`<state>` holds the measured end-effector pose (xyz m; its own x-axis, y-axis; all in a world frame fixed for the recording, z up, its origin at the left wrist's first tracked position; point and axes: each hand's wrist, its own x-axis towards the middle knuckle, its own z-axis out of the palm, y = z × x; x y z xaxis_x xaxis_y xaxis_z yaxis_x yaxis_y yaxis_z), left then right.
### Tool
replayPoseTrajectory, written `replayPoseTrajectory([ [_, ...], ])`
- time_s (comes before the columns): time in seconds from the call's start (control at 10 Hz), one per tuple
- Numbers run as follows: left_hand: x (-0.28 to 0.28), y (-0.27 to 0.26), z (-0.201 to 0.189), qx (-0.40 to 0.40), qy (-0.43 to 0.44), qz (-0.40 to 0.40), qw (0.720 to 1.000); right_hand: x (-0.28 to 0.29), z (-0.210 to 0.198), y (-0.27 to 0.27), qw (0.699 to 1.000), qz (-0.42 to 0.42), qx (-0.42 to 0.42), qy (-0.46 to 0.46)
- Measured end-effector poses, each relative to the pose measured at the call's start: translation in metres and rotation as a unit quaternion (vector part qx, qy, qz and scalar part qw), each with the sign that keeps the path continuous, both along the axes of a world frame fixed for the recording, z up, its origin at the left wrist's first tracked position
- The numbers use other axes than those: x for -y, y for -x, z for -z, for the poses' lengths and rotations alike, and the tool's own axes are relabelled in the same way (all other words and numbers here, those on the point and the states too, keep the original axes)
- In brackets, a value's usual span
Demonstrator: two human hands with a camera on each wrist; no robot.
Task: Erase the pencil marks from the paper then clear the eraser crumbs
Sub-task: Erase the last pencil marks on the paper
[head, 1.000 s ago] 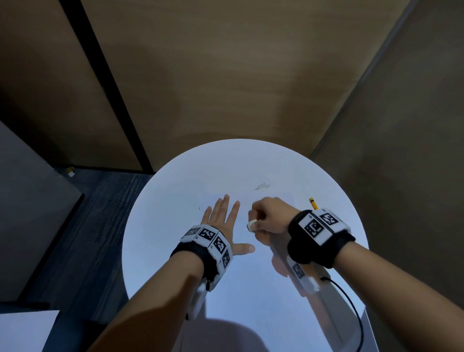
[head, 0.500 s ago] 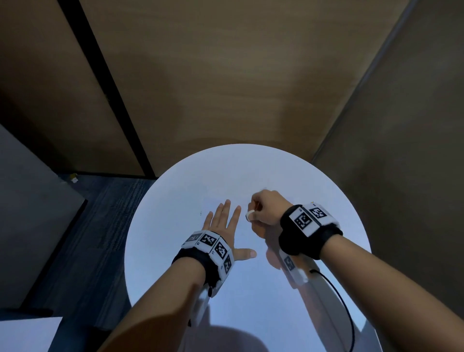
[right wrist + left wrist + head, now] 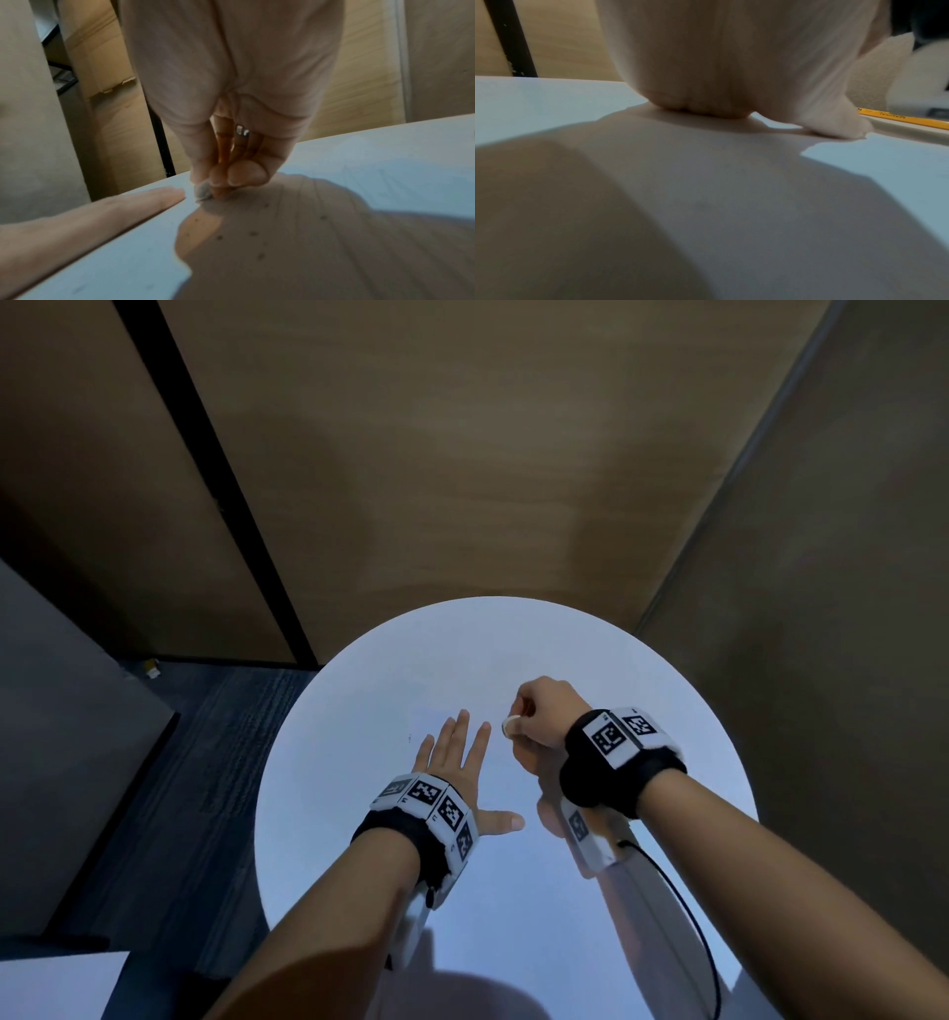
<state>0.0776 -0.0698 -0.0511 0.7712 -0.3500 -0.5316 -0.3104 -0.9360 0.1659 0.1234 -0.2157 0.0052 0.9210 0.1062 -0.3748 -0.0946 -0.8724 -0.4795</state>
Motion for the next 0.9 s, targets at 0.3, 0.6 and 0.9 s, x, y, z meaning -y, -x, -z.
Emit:
replayPoseTrajectory([
  [0.3,0.000,0.000,0.001,-0.001,0.009,-0.001,1.000,0.004,-0.004,0.012,0.997,-0.060,-0.035,0.020],
  [0.6,0.000,0.000,0.001,0.001,0.015,-0.005,1.000,0.007,-0.001,0.014,0.997,-0.068,-0.036,0.022],
  [0.9,0.000,0.000,0.001,0.000,0.011,-0.010,1.000,-0.003,0.003,0.003,1.000,-0.003,0.021,-0.009],
])
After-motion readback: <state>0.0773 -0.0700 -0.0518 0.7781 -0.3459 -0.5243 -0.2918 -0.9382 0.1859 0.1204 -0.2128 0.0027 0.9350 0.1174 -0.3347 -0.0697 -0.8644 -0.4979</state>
